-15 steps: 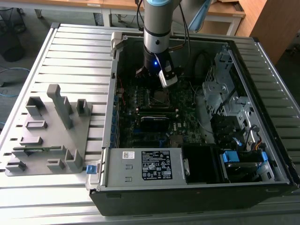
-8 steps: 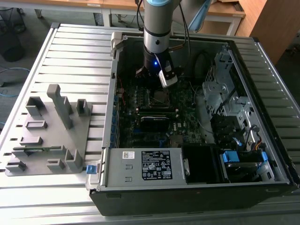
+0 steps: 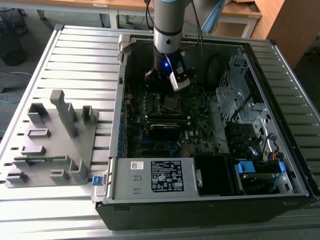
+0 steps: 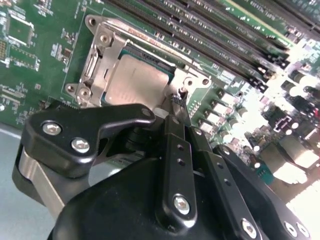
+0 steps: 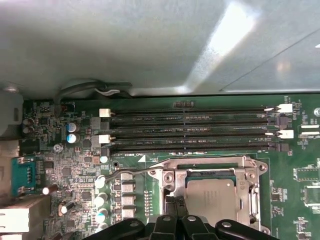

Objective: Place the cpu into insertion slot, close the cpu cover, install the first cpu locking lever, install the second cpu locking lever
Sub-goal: 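Close the cpu cover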

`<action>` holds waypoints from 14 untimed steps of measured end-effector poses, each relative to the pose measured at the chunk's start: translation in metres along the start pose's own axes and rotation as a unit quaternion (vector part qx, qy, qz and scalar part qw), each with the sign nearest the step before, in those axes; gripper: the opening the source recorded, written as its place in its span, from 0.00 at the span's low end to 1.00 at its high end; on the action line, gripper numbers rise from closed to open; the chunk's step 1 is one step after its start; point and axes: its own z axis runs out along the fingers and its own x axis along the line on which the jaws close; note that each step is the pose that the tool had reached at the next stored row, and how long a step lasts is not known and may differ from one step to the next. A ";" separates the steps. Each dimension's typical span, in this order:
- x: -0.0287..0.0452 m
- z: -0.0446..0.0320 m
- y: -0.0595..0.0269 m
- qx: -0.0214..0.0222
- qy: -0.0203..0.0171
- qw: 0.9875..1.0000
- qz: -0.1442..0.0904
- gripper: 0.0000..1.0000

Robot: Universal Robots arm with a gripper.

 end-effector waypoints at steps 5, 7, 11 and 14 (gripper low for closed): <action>-0.0002 -0.0104 0.0002 0.000 0.000 1.000 0.000 0.11; -0.0003 -0.0153 0.0004 0.000 0.000 1.000 0.000 0.11; -0.0005 -0.0238 0.0006 0.000 0.000 1.000 0.000 0.11; -0.0005 -0.0245 0.0006 0.000 0.000 1.000 0.000 0.11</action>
